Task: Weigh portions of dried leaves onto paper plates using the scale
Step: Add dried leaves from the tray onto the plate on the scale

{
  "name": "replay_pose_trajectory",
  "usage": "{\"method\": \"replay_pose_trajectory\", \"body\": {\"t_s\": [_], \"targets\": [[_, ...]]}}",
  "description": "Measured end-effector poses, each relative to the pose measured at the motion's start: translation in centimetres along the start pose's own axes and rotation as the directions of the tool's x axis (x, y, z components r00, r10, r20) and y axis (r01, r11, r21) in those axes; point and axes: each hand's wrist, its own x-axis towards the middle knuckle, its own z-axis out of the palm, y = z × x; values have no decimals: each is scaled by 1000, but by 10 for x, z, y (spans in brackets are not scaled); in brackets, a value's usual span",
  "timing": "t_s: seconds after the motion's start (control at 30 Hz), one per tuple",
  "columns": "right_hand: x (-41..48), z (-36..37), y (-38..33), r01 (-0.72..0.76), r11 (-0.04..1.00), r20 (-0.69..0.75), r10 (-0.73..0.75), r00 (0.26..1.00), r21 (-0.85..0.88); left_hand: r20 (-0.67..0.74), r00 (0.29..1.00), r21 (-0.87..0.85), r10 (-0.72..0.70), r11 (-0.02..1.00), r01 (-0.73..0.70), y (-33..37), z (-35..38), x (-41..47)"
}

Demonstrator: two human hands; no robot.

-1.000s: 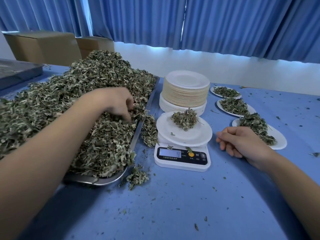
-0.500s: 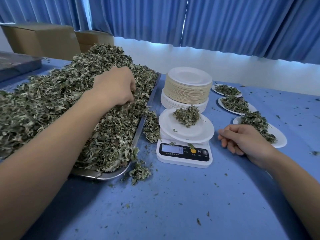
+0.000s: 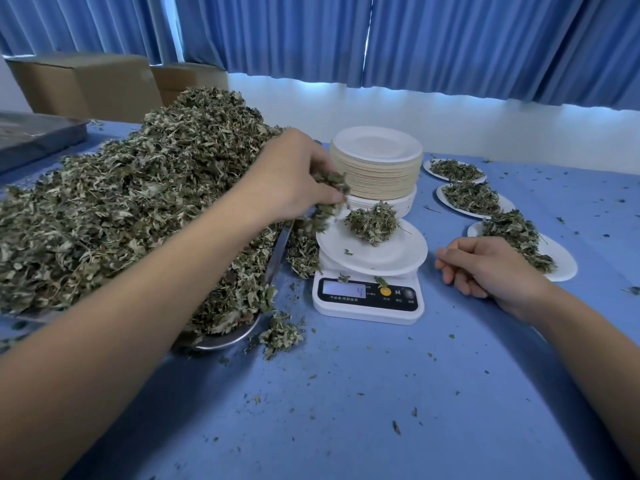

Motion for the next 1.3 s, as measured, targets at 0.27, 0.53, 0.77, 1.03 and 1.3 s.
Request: {"method": "replay_pose_trajectory", "body": {"t_s": [0.27,0.53,0.77,1.03,1.3], "targets": [[-1,-1,1,8,1000,11,-8,1000,3,328,945,-149,-3,987,54,3,14,-1],[0,-1,2,10,1000,6,-10,1000,-12,297,921,405,-254,906,119,-50,-28,18],[1,-1,3,9,1000,3,-9,1000,-22,300,859,545,-414,814,201,-72,-26,18],[0,0,2,13,1000,-6,-13,1000,-14,215,902,534,-375,818,213,-70,-31,22],[1,-1,3,8,1000,-1,-8,1000,-9,427,813,645,-396,763,33,-61,-36,16]]}}
